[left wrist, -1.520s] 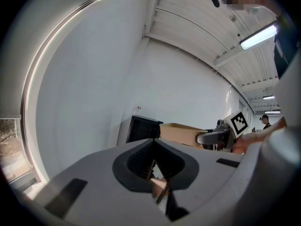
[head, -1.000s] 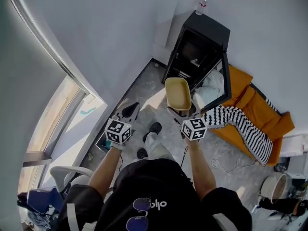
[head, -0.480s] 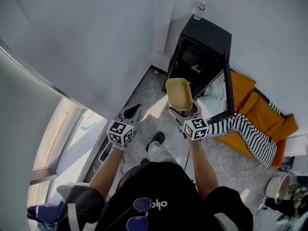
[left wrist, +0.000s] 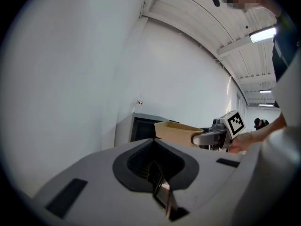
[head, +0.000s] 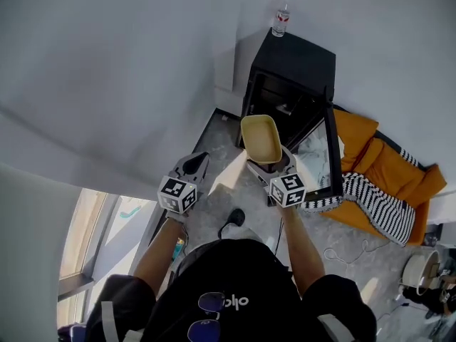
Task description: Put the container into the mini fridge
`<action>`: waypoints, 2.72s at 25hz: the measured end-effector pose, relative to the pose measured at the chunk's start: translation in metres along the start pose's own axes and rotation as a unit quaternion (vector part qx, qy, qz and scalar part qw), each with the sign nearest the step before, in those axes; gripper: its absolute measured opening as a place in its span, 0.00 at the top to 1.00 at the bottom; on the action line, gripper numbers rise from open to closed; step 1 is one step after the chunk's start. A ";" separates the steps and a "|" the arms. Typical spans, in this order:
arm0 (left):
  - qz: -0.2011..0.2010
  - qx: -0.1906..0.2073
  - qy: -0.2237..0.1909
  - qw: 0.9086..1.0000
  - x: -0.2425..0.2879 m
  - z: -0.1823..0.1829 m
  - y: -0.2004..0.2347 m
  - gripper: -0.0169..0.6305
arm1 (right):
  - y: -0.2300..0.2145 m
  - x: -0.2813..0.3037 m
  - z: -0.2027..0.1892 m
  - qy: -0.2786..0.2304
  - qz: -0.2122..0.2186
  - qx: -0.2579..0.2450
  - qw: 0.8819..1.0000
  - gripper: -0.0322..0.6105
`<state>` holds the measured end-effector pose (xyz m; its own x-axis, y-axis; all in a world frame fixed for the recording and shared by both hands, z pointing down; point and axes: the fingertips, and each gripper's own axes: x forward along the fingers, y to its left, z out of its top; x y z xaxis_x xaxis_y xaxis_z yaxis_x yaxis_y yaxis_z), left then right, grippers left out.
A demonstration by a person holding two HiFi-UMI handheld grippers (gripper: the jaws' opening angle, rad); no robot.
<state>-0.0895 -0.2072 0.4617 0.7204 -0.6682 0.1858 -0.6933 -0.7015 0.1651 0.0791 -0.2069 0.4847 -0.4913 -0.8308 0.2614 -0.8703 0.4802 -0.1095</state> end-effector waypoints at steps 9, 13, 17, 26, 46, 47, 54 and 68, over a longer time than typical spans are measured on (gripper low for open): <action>-0.022 -0.005 0.001 1.000 0.075 0.010 -0.003 0.96 | -0.061 0.022 0.006 -0.001 -0.011 0.013 1.000 0.16; -0.034 -0.004 -0.003 0.999 0.099 0.016 -0.002 0.96 | -0.076 0.033 0.009 0.000 -0.015 0.014 1.000 0.16; -0.043 -0.002 -0.001 0.999 0.120 0.020 0.009 0.96 | -0.090 0.046 0.011 0.002 -0.021 0.015 1.000 0.16; -0.059 0.005 0.010 0.998 0.147 0.021 0.022 0.96 | -0.113 0.060 0.017 -0.002 -0.038 0.021 0.999 0.16; -0.085 0.009 0.031 0.996 0.181 -0.044 0.029 0.96 | -0.141 0.078 -0.051 0.015 -0.056 0.024 0.998 0.16; -0.090 0.013 0.035 0.995 0.185 -0.052 0.028 0.96 | -0.143 0.080 -0.057 0.016 -0.056 0.025 0.998 0.16; -0.108 0.011 0.057 0.992 0.201 -0.108 0.027 0.96 | -0.151 0.098 -0.119 0.031 -0.058 0.040 0.997 0.16; -0.107 -0.007 0.064 0.992 0.232 -0.172 0.046 0.96 | -0.164 0.133 -0.192 0.038 -0.059 0.064 0.995 0.16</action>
<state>0.0426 -0.3516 0.6789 0.8439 -0.4661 0.2657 -0.5247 -0.8203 0.2276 0.1629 -0.3417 0.7213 -0.3849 -0.8537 0.3509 -0.9218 0.3365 -0.1926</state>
